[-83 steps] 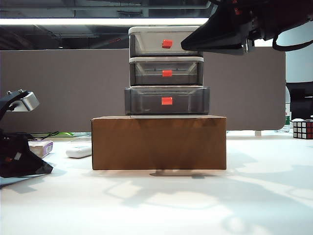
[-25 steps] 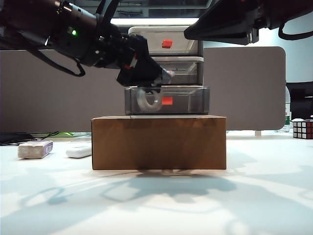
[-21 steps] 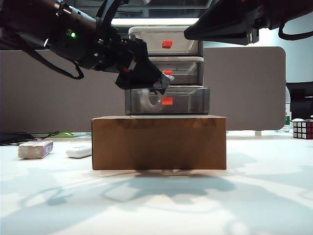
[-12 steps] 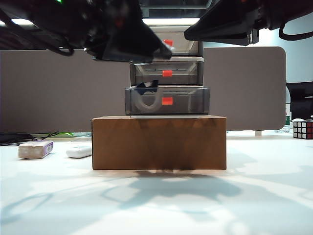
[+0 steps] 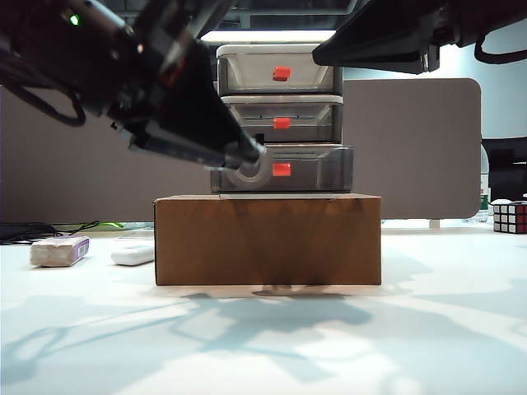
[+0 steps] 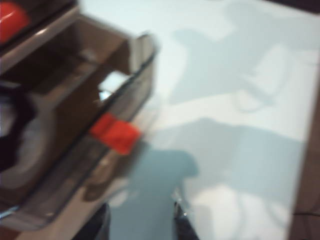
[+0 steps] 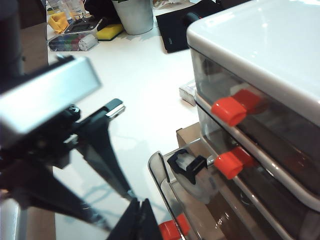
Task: Open the third layer of the drawer on the table, pick up the transparent tape on the table and put it in, and finally close the drawer.
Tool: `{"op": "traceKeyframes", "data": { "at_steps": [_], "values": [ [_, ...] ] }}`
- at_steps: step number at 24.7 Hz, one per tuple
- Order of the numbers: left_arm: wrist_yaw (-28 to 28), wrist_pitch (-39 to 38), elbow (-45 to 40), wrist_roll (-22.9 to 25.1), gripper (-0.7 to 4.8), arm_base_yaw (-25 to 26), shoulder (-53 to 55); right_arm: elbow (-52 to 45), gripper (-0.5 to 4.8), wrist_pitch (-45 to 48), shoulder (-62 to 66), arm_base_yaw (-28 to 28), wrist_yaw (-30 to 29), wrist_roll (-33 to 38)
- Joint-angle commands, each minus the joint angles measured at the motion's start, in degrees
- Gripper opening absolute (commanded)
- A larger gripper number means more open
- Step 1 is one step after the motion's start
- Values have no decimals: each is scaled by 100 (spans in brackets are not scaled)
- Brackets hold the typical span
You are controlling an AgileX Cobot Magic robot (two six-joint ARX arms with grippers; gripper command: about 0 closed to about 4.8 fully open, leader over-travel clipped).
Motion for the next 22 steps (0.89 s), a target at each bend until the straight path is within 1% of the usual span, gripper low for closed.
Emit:
{"op": "traceKeyframes", "data": {
  "at_steps": [1, 3, 5, 10, 13, 14, 15, 16, 20, 22],
  "values": [
    [-299, 376, 31, 153, 111, 9, 140, 26, -2, 35, -92, 4, -15, -22],
    [-299, 599, 31, 195, 74, 9, 271, 26, -2, 33, -162, 4, -2, -22],
    [-378, 846, 31, 216, 51, 11, 417, 24, -2, 28, -264, 4, 74, -22],
    [-662, 1438, 31, 216, 49, 11, 798, 26, -2, -13, -581, 4, 282, -50],
    [-1010, 1976, 31, 216, 45, 9, 1102, 26, -2, -282, -850, -2, 474, -291],
    [-1040, 2063, 31, 216, 35, 9, 1139, 26, -2, -334, -876, -4, 494, -323],
    [-1049, 2188, 31, 216, 8, 9, 1191, 26, -2, -400, -907, -4, 522, -358],
    [-1056, 2262, 28, 216, -7, 9, 1207, 26, -2, -422, -909, -4, 538, -369],
    [-1353, 2586, 28, 374, -6, 7, 1303, 26, -2, -535, -911, -4, 643, -420],
    [-1377, 2656, 17, 409, -6, 7, 1316, 26, -2, -595, -911, -4, 643, -452]
  ]
}}
